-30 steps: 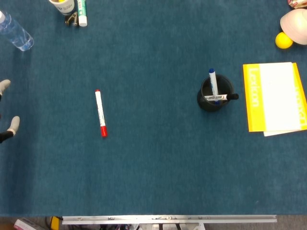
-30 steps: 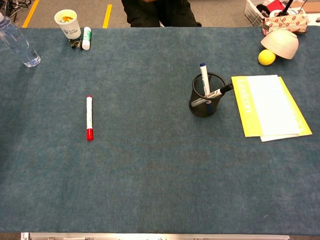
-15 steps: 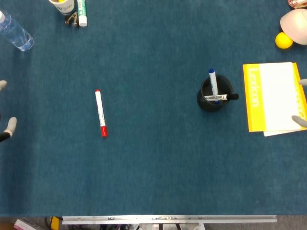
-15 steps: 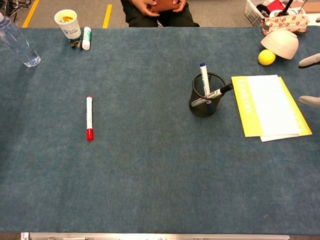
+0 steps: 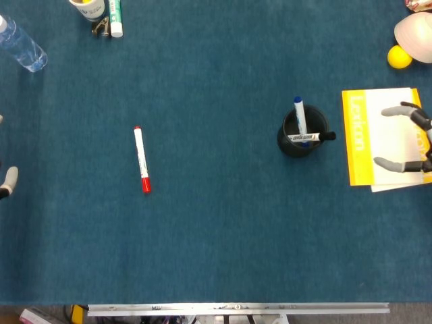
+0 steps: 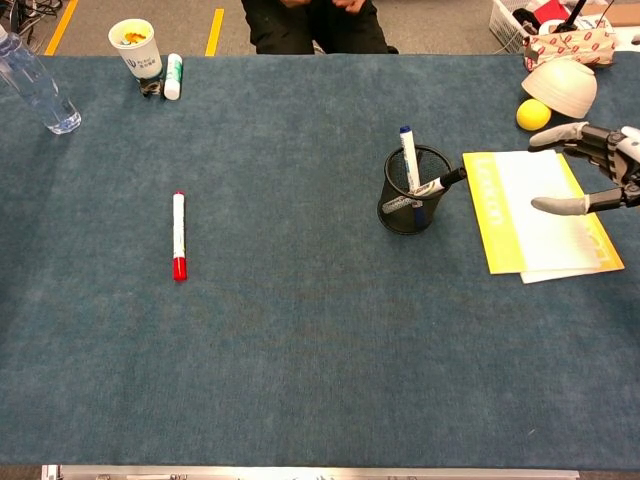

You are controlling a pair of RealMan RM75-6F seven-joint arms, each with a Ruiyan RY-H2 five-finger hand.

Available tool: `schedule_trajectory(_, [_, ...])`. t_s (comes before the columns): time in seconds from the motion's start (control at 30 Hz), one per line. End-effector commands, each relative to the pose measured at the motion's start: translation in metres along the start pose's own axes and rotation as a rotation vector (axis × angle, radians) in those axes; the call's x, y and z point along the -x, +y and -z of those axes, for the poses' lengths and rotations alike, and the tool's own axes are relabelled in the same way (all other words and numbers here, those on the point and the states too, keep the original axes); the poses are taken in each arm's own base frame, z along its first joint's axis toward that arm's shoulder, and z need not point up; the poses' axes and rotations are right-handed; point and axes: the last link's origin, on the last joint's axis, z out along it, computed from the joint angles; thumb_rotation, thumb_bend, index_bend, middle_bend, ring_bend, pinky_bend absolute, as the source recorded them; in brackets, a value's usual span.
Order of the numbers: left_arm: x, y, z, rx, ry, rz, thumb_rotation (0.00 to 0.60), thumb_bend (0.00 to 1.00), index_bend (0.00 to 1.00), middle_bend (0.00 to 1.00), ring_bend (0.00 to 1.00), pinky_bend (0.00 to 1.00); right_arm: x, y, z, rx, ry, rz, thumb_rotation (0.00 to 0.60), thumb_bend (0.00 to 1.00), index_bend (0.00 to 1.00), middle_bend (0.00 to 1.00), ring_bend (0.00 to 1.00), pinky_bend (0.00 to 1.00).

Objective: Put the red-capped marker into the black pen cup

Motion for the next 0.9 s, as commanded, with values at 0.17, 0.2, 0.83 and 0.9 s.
schedule_trajectory(0.17, [-0.004, 0.000, 0.001, -0.003, 0.013, 0.004, 0.600, 0.29, 0.16, 0.07, 0.04, 0.00, 0.021, 0.006, -0.014, -0.034, -0.050, -0.042, 0.419, 0.00, 0.32, 0.29, 0.08, 0.06])
schedule_trajectory(0.2, [-0.005, 0.000, 0.001, -0.003, 0.016, 0.004, 0.600, 0.29, 0.16, 0.07, 0.04, 0.00, 0.023, 0.007, -0.017, -0.043, -0.051, -0.036, 0.406, 0.00, 0.32, 0.29, 0.08, 0.06])
schedule_trajectory(0.83, [-0.012, -0.001, 0.001, -0.003, 0.025, 0.008, 0.600, 0.29, 0.16, 0.07, 0.04, 0.00, 0.053, 0.021, -0.043, -0.092, -0.065, 0.004, 0.471, 0.00, 0.32, 0.35, 0.15, 0.14])
schedule_trajectory(0.9, [-0.012, -0.001, 0.001, -0.002, 0.027, 0.009, 0.600, 0.29, 0.16, 0.07, 0.04, 0.00, 0.057, 0.021, -0.046, -0.106, -0.067, 0.019, 0.472, 0.00, 0.32, 0.35, 0.15, 0.14])
